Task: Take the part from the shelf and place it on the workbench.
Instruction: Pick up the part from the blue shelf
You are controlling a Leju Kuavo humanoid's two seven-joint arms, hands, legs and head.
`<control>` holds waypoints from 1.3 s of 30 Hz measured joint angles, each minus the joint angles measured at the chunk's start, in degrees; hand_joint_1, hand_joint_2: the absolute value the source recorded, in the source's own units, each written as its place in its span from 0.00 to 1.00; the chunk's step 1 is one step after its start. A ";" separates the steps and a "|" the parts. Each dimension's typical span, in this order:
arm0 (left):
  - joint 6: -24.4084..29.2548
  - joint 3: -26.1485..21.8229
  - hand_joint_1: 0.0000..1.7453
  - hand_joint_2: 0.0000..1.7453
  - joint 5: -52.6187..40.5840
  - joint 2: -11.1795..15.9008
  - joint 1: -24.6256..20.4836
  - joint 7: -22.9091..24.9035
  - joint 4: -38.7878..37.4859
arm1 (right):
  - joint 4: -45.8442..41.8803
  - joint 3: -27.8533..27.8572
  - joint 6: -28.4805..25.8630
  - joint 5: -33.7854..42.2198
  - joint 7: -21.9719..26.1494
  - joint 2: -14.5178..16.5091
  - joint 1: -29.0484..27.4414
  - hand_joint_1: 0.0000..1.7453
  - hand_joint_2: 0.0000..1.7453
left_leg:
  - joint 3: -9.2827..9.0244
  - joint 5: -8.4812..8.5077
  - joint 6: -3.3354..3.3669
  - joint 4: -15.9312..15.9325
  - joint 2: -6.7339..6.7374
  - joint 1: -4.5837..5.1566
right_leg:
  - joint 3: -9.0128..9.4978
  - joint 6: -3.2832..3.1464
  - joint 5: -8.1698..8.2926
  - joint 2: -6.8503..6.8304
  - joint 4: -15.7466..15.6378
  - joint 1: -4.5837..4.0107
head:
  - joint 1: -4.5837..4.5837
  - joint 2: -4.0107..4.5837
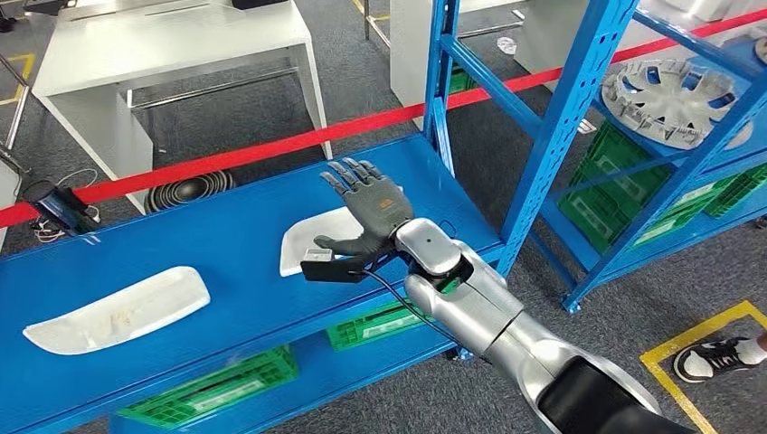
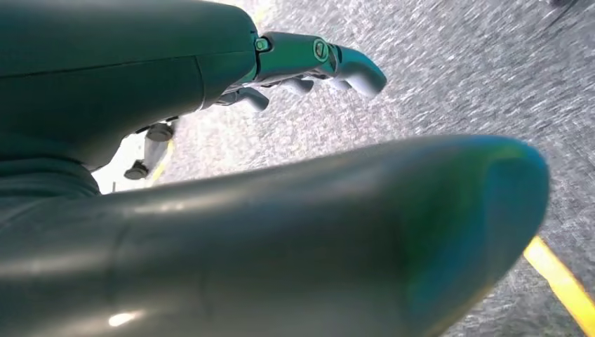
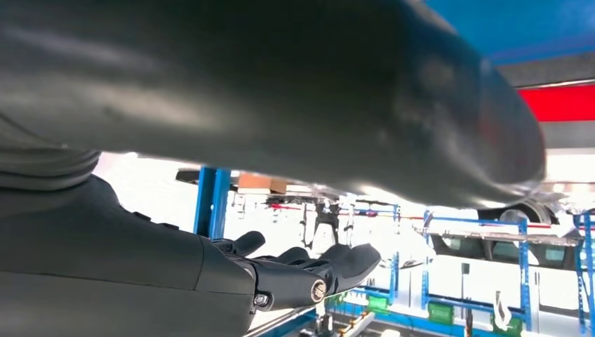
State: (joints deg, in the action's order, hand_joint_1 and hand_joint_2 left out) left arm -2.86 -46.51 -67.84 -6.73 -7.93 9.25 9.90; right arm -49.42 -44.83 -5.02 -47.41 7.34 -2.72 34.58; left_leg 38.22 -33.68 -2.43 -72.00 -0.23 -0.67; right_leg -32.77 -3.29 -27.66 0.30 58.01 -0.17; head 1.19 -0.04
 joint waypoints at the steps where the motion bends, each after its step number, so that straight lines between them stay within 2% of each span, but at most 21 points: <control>1: 0.00 -0.01 0.00 0.00 0.00 0.02 0.06 0.08 0.00 | 0.00 0.00 0.10 -0.03 0.03 0.08 -0.21 0.00 0.00 | 1.74 -0.68 -0.02 -2.09 0.00 0.01 | 0.50 -0.08 -0.40 0.04 0.02 -0.10 | -0.01 0.00; 2: 0.00 -0.01 0.00 0.00 0.01 0.03 0.13 0.15 0.00 | 0.00 0.00 0.21 -0.08 0.08 0.12 -0.39 0.00 0.00 | 2.64 -0.22 0.06 -2.32 -0.01 0.02 | 1.07 -0.10 -0.81 0.09 0.04 -0.17 | 0.01 0.00; 3: 0.00 -0.02 0.00 0.00 0.01 0.05 0.18 0.20 0.00 | 0.00 0.00 0.36 -0.16 0.14 0.19 -0.51 0.00 0.00 | 2.50 1.48 0.22 -0.34 0.00 0.03 | 1.74 -0.07 -1.27 0.14 0.06 -0.22 | 0.01 0.00; 5: 0.00 -0.02 0.00 0.00 0.02 0.09 0.24 0.23 -0.01 | 0.01 0.01 0.61 -0.33 0.24 0.42 -0.58 0.00 0.00 | 0.45 6.86 0.68 7.45 0.00 0.14 | 3.00 0.17 -2.31 0.19 0.08 -0.25 | 0.01 0.00; 6: 0.00 -0.01 0.00 0.00 0.02 0.10 0.24 0.26 -0.02 | 0.01 0.01 0.72 -0.39 0.27 0.60 -0.57 0.00 0.00 | -0.44 8.52 0.89 10.80 0.03 0.30 | 3.38 0.39 -2.78 0.24 0.11 -0.28 | -0.04 0.00; 7: 0.00 -0.01 0.00 0.00 0.02 0.10 0.23 0.29 -0.03 | 0.02 0.01 0.80 -0.43 0.28 0.75 -0.60 0.00 0.25 | -1.01 9.62 1.15 12.84 0.04 0.45 | 3.50 0.69 -3.18 0.28 0.15 -0.29 | -0.07 0.00; 10: 0.01 -0.02 0.00 0.00 0.10 0.07 0.29 0.38 -0.03 | 0.02 0.02 0.89 -0.47 0.29 1.08 -0.67 0.00 1.00 | -1.57 10.02 1.64 13.75 -0.06 0.67 | 3.80 1.53 -3.65 0.36 -0.27 -0.32 | -0.16 0.00; 13: 0.09 -0.02 0.00 0.00 0.39 0.05 0.19 0.48 -0.01 | 0.08 0.08 0.95 -0.46 0.36 1.32 -0.48 0.00 1.00 | -2.34 10.29 1.47 14.58 -0.29 0.44 | 4.54 0.97 -2.95 0.37 -0.85 -0.65 | 0.05 0.00; 18: 0.07 -0.04 0.00 0.00 0.43 0.02 -0.02 0.56 -0.02 | 0.39 0.09 1.72 0.10 0.59 2.19 -0.38 0.00 1.00 | -2.42 9.59 2.12 14.57 -0.47 0.59 | 5.15 0.51 -3.39 0.22 -1.73 -0.62 | 0.23 0.00; 22: 0.01 -0.04 0.00 0.00 0.42 0.04 -0.03 0.56 -0.01 | 0.20 0.08 1.98 0.83 1.21 3.58 -0.60 0.00 1.00 | -2.43 9.46 2.31 14.41 -0.38 0.72 | 5.49 1.47 -3.83 0.16 -2.32 -0.47 | 0.23 0.00; 25: -0.02 -0.04 0.00 0.00 0.34 0.04 0.01 0.52 -0.02 | -1.31 -0.03 2.49 1.73 1.59 4.24 -0.83 0.00 1.00 | -2.48 9.53 2.35 14.40 -0.36 0.68 | 5.52 1.80 -3.74 0.12 -2.35 -0.47 | 0.22 0.00; 33: -0.23 -0.07 0.00 0.00 -0.09 0.04 -0.01 0.54 -0.02 | -7.30 -0.52 6.62 5.68 1.66 4.87 -2.36 0.00 1.00 | -2.69 9.70 2.26 14.43 -0.35 0.50 | 5.67 1.87 -3.67 0.10 -2.27 -0.49 | 0.21 0.00; 39: -0.35 -0.06 0.00 0.00 -0.59 0.02 -0.03 0.65 -0.02 | -8.63 -1.11 8.66 7.43 1.68 4.88 -3.50 0.00 1.00 | -2.73 9.71 2.24 14.49 -0.34 0.49 | 5.68 1.86 -3.68 0.10 -2.27 -0.50 | 0.21 0.00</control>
State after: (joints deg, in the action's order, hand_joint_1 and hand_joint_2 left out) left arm -3.21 -46.58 -68.43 -6.71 -7.96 9.90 9.88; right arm -58.05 -45.94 3.65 -39.98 9.03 2.16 31.08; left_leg 35.49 -23.97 -0.19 -57.52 -0.57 -0.18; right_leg -27.09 -1.43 -31.34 0.40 55.75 -0.67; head 1.40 -0.04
